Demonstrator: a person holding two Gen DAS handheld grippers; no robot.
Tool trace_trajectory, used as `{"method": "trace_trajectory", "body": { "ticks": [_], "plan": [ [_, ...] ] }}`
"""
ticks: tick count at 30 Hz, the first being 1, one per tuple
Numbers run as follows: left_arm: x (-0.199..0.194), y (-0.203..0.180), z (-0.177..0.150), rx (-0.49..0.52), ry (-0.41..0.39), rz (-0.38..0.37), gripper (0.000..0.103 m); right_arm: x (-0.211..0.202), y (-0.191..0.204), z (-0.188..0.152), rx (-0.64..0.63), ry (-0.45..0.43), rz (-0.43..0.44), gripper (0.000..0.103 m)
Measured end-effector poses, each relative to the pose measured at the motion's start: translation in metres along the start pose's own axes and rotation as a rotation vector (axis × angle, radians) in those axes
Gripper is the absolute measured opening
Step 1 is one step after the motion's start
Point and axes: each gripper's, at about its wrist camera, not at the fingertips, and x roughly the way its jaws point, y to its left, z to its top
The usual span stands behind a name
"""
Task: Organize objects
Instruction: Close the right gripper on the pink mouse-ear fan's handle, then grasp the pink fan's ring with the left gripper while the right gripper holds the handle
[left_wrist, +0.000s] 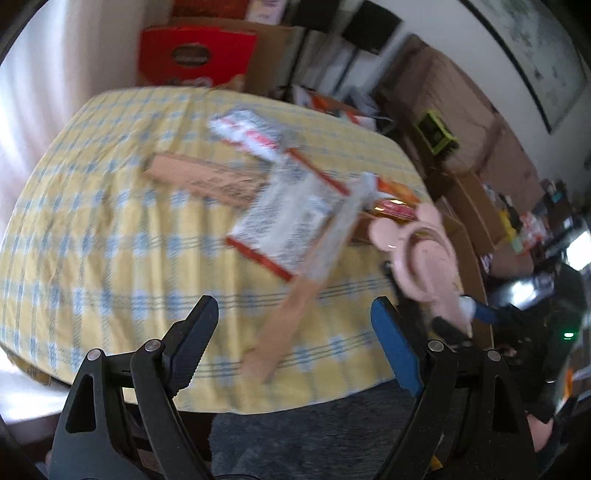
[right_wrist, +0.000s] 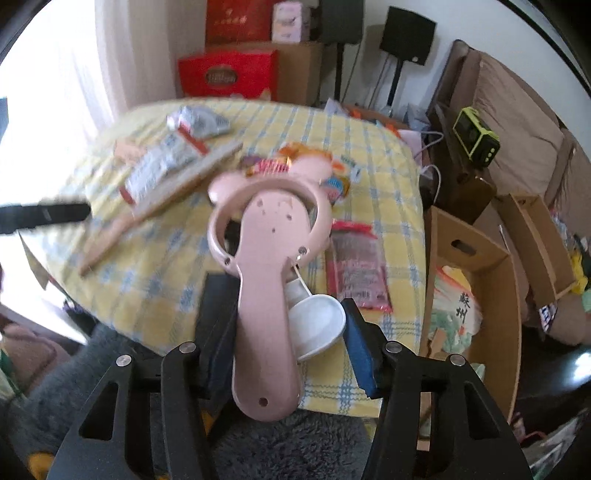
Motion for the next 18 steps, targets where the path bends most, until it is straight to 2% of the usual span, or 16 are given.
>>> {"method": "trace_trajectory", "body": {
  "ticks": [4, 7, 9, 11, 13, 16, 18],
  "plan": [
    [0.014, -0.041, 0.006, 0.145, 0.039, -0.014, 0.083, 0.01, 0.0, -0.007, -0.02, 0.032, -0.004, 0.056],
    [0.029, -0.065, 0.012, 0.194, 0.053, -0.055, 0.083, 0.01, -0.001, -0.009, -0.013, 0.027, 0.008, 0.056],
    [0.035, -0.071, 0.016, 0.186, 0.048, -0.092, 0.083, 0.01, -0.003, -0.01, -0.005, 0.024, 0.02, 0.056],
    [0.041, -0.075, 0.02, 0.165, 0.048, -0.161, 0.077, 0.009, -0.005, -0.011, -0.005, 0.016, 0.029, 0.056],
    [0.046, -0.074, 0.025, 0.135, 0.045, -0.22, 0.076, 0.007, -0.004, -0.013, -0.015, 0.003, 0.029, 0.056],
    [0.052, -0.072, 0.03, 0.102, 0.03, -0.248, 0.071, 0.008, -0.005, -0.014, -0.012, -0.004, 0.039, 0.056],
    [0.055, -0.07, 0.032, 0.099, 0.027, -0.231, 0.06, 0.008, -0.008, -0.014, 0.002, -0.009, 0.056, 0.056]
  ]
}}
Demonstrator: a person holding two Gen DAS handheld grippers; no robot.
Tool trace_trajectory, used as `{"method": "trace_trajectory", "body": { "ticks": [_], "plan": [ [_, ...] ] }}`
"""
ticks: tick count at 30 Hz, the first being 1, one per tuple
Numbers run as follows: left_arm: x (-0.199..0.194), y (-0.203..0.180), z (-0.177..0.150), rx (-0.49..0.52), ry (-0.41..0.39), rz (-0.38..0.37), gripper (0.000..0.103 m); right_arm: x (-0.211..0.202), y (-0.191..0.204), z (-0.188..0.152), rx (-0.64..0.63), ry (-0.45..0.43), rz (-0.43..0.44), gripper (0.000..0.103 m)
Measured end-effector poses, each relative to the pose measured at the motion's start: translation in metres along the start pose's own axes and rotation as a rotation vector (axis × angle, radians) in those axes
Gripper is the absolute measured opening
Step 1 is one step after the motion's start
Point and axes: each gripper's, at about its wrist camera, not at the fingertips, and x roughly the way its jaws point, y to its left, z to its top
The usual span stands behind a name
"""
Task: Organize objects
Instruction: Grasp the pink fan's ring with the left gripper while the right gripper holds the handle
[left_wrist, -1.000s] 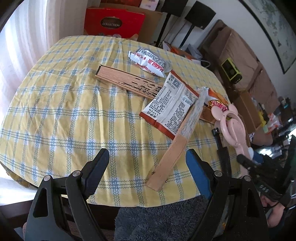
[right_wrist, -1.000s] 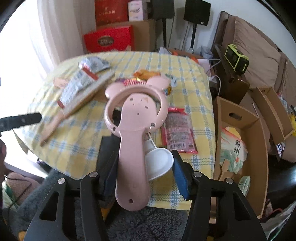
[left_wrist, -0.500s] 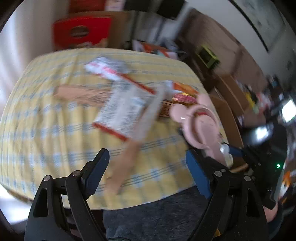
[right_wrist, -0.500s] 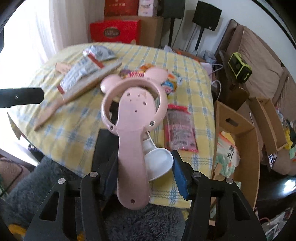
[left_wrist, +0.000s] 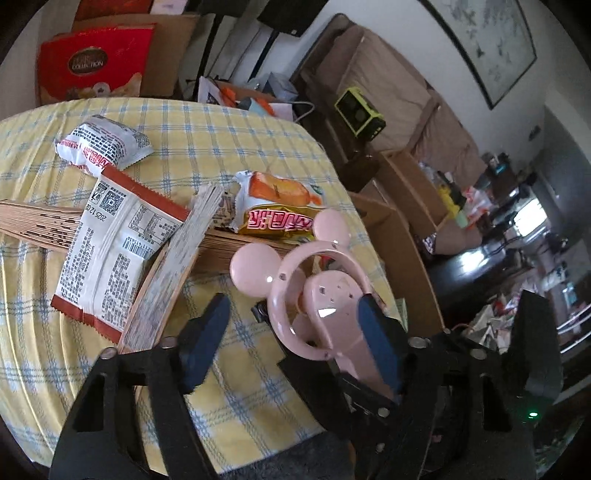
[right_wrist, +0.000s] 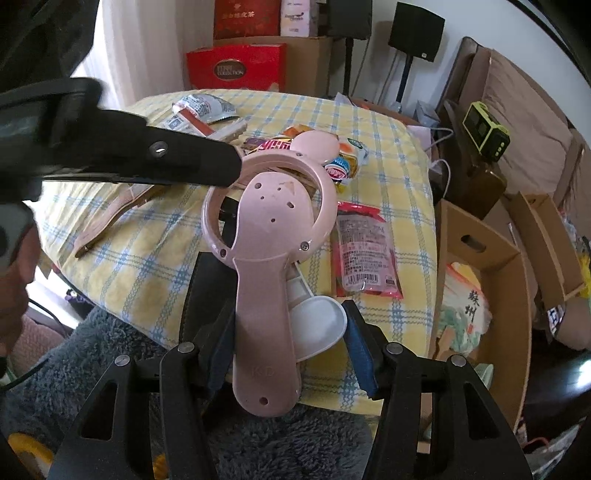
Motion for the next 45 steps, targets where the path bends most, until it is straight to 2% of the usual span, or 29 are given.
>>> {"method": "trace_trajectory", "body": {
  "ticks": [3, 10, 16, 21, 24, 26, 28, 33, 35, 37, 39, 41, 42, 45],
  "plan": [
    [0.005, -0.001, 0.001, 0.033, -0.004, 0.092, 0.054, 0.0, -0.004, 0.0, 0.014, -0.006, 0.024, 0.056],
    [0.024, -0.009, -0.005, 0.079, 0.055, 0.166, 0.04, 0.0, -0.002, 0.0, -0.005, -0.016, 0.021, 0.057],
    [0.037, -0.019, -0.005, 0.108, 0.059, 0.245, 0.029, 0.001, 0.002, 0.0, -0.031, -0.012, 0.001, 0.058],
    [0.041, -0.023, -0.005, 0.105, 0.069, 0.249, 0.018, 0.002, 0.002, -0.001, -0.035, 0.0, 0.0, 0.062],
    [0.041, -0.022, -0.005, 0.099, 0.067, 0.246, 0.018, -0.003, -0.018, -0.003, 0.068, 0.002, 0.112, 0.075],
    [0.041, -0.023, -0.004, 0.099, 0.064, 0.247, 0.017, -0.01, -0.031, -0.003, 0.142, -0.008, 0.131, 0.076],
    [0.042, -0.023, -0.003, 0.093, 0.061, 0.248, 0.017, -0.016, -0.034, -0.002, 0.151, -0.008, 0.092, 0.076],
    [0.041, -0.021, -0.004, 0.073, 0.057, 0.25, 0.017, -0.02, -0.013, -0.006, 0.075, 0.05, 0.015, 0.076],
    [0.04, -0.02, -0.004, 0.068, 0.055, 0.251, 0.017, -0.02, -0.003, -0.009, 0.067, 0.063, 0.033, 0.073],
    [0.039, -0.02, -0.005, 0.062, 0.055, 0.25, 0.017, -0.017, -0.001, -0.013, 0.078, 0.046, 0.109, 0.054],
    [0.038, -0.021, -0.006, 0.063, 0.054, 0.248, 0.015, -0.008, -0.004, -0.016, 0.102, 0.088, 0.11, 0.049],
    [0.036, -0.023, -0.007, 0.066, 0.051, 0.243, 0.015, -0.008, -0.007, -0.016, 0.115, 0.071, 0.107, 0.045],
    [0.036, -0.024, -0.007, 0.068, 0.05, 0.245, 0.015, -0.008, -0.008, -0.015, 0.122, 0.071, 0.109, 0.038],
    [0.036, -0.025, -0.006, 0.069, 0.046, 0.248, 0.014, -0.009, -0.006, -0.015, 0.119, 0.066, 0.101, 0.036]
  ]
}}
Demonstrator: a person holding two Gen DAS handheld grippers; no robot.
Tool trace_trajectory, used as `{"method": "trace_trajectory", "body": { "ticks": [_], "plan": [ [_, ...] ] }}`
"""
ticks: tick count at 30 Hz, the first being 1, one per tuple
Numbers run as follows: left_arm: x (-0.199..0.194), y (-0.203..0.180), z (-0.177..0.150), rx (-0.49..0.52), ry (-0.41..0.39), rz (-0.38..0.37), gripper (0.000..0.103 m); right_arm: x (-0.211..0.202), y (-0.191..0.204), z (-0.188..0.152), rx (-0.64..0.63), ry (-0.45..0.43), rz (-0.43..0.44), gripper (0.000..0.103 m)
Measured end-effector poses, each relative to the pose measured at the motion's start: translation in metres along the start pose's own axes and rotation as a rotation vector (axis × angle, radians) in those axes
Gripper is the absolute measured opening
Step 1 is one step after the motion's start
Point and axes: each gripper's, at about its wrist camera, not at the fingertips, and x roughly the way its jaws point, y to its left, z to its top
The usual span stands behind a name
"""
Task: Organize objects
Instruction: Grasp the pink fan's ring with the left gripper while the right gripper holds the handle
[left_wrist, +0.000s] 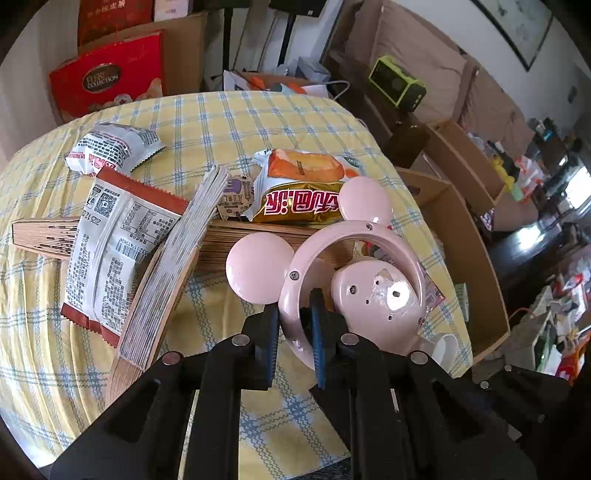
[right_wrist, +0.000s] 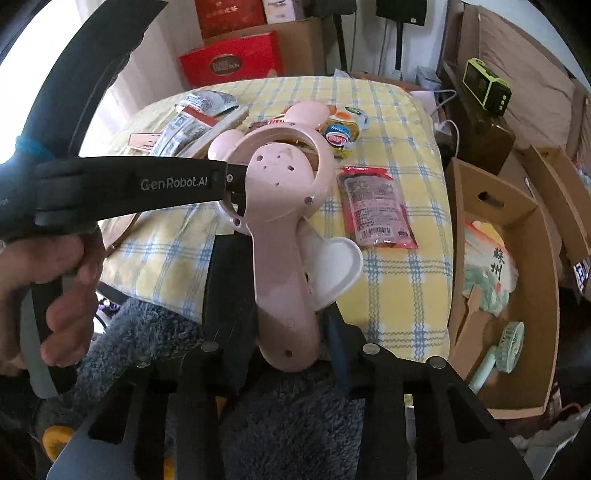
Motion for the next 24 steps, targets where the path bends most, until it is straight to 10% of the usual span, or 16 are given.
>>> {"method": "trace_trajectory", "body": {
  "ticks": [24],
  "plan": [
    [-0.038, -0.012, 0.004, 0.03, -0.088, 0.031, 0.014, -0.023, 0.006, 0.005, -0.037, -0.077, 0.0, 0.036]
  ]
}}
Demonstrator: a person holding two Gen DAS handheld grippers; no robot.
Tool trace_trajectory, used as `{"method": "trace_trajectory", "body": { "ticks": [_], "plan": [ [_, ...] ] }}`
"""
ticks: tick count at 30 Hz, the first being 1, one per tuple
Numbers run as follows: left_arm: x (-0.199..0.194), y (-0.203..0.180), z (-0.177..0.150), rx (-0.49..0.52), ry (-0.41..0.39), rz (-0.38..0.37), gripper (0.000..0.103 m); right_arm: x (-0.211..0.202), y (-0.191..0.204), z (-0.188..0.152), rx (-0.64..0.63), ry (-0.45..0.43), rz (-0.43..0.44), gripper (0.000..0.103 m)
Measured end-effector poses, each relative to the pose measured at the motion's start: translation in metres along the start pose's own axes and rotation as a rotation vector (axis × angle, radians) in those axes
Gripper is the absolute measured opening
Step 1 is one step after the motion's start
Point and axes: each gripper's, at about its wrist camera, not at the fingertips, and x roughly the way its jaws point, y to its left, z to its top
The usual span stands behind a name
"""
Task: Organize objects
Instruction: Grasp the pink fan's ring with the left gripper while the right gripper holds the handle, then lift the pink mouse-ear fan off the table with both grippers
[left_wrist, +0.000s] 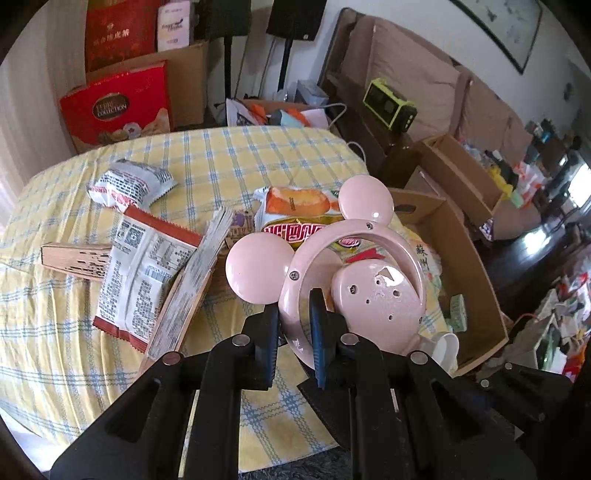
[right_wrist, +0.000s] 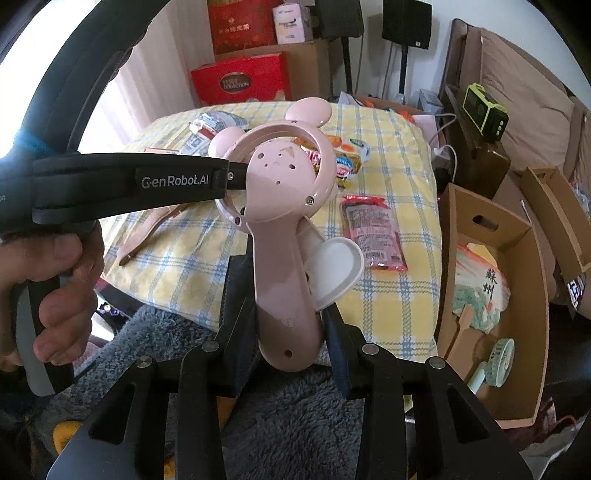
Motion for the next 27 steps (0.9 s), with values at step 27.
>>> {"method": "trace_trajectory", "body": {
  "ticks": [27],
  "plan": [
    [-0.052, -0.028, 0.014, 0.087, -0.161, 0.027, 0.015, -0.043, -0.007, 0.008, -0.02, -0.123, 0.002, 0.036]
  ]
}}
